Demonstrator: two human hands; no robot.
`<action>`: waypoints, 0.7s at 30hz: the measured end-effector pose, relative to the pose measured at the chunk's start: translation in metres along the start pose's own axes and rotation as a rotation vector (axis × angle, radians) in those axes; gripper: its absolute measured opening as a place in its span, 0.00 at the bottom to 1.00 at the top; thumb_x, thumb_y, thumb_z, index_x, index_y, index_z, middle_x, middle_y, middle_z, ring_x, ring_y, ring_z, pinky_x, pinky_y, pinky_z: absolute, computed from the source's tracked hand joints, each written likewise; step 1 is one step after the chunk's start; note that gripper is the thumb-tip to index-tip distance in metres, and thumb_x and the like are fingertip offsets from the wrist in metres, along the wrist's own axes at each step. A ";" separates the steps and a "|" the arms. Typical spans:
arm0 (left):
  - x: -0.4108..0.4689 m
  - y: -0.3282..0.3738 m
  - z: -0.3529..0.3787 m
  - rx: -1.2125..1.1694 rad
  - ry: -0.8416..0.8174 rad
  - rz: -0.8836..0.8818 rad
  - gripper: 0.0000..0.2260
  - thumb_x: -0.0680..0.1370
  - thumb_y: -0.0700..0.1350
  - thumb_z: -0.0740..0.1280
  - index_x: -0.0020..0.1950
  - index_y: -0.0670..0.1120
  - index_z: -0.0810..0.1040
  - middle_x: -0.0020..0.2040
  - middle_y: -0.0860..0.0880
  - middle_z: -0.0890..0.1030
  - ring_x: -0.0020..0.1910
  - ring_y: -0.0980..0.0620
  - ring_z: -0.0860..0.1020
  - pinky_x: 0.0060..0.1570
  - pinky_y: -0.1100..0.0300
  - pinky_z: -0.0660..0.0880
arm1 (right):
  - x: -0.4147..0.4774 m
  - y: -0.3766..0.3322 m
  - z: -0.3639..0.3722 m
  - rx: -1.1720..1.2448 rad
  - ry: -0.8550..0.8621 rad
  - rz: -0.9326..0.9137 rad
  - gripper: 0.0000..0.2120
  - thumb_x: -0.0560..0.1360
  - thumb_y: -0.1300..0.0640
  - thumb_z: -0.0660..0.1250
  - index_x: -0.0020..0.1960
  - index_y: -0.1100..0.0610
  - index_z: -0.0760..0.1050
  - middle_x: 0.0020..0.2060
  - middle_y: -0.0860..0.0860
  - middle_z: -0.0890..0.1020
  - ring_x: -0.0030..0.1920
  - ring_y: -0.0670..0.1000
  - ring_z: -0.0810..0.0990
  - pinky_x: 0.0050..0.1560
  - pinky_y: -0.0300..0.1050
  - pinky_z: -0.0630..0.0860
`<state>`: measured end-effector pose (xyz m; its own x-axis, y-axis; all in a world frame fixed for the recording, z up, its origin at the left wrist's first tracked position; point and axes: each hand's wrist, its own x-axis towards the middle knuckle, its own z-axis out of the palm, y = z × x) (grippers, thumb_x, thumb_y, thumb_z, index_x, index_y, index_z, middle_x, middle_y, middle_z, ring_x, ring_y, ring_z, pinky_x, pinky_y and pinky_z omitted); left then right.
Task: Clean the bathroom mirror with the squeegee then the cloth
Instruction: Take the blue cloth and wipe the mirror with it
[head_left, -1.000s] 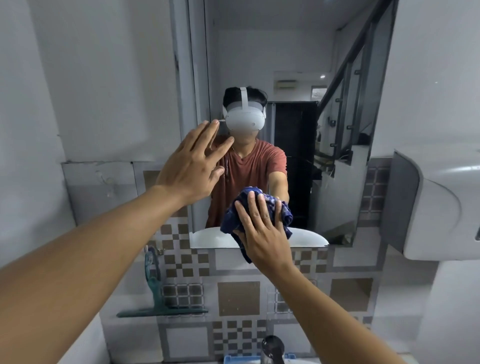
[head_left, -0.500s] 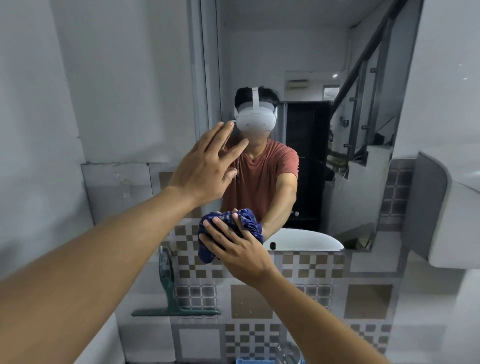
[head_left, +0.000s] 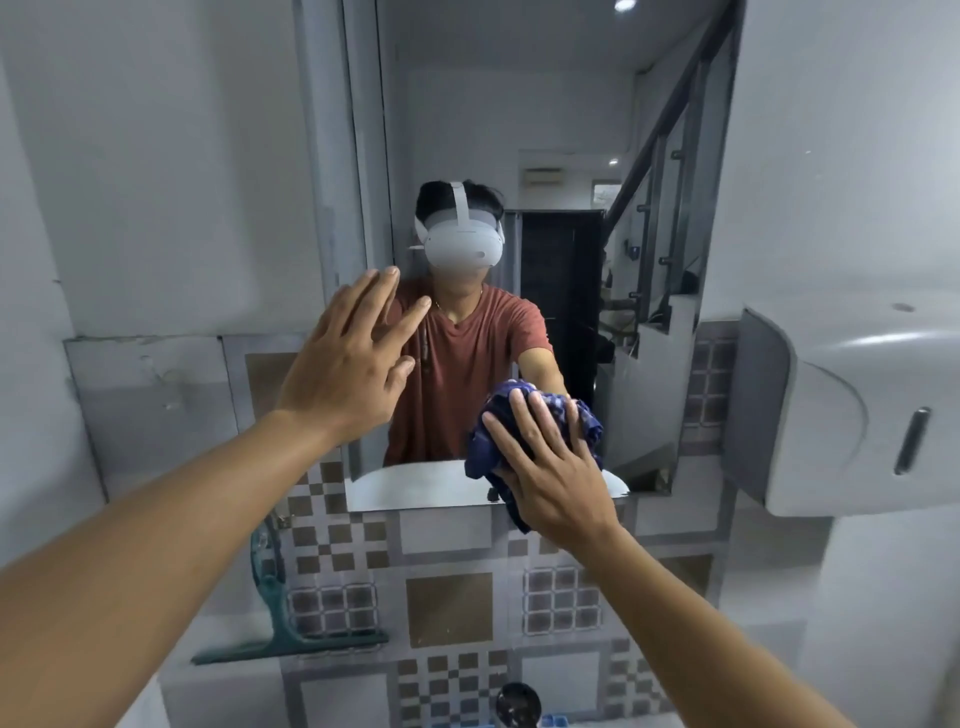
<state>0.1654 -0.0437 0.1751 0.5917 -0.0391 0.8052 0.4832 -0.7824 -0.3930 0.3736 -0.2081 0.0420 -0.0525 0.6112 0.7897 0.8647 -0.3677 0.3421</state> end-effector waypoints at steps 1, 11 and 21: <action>0.000 0.000 0.000 -0.001 0.002 0.001 0.28 0.80 0.49 0.62 0.80 0.46 0.63 0.79 0.35 0.60 0.78 0.35 0.58 0.76 0.39 0.60 | 0.002 0.008 -0.003 0.003 0.005 0.046 0.27 0.84 0.45 0.52 0.81 0.52 0.58 0.80 0.58 0.61 0.81 0.58 0.54 0.78 0.67 0.49; 0.000 0.000 0.000 0.014 0.007 0.000 0.28 0.80 0.50 0.61 0.80 0.46 0.63 0.78 0.35 0.61 0.78 0.35 0.58 0.76 0.39 0.59 | 0.007 0.062 -0.019 0.169 0.133 0.462 0.31 0.84 0.40 0.47 0.82 0.53 0.52 0.82 0.59 0.51 0.82 0.59 0.46 0.79 0.64 0.49; 0.010 -0.003 -0.012 0.031 0.021 -0.009 0.26 0.79 0.53 0.60 0.77 0.46 0.68 0.75 0.36 0.66 0.75 0.36 0.63 0.74 0.43 0.60 | -0.037 0.055 0.004 0.339 0.115 0.759 0.33 0.83 0.41 0.49 0.83 0.52 0.45 0.82 0.57 0.41 0.81 0.54 0.35 0.79 0.64 0.42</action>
<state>0.1620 -0.0498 0.1899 0.5738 -0.0457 0.8178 0.5083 -0.7630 -0.3993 0.4250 -0.2485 0.0293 0.5699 0.2006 0.7968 0.7880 -0.4085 -0.4607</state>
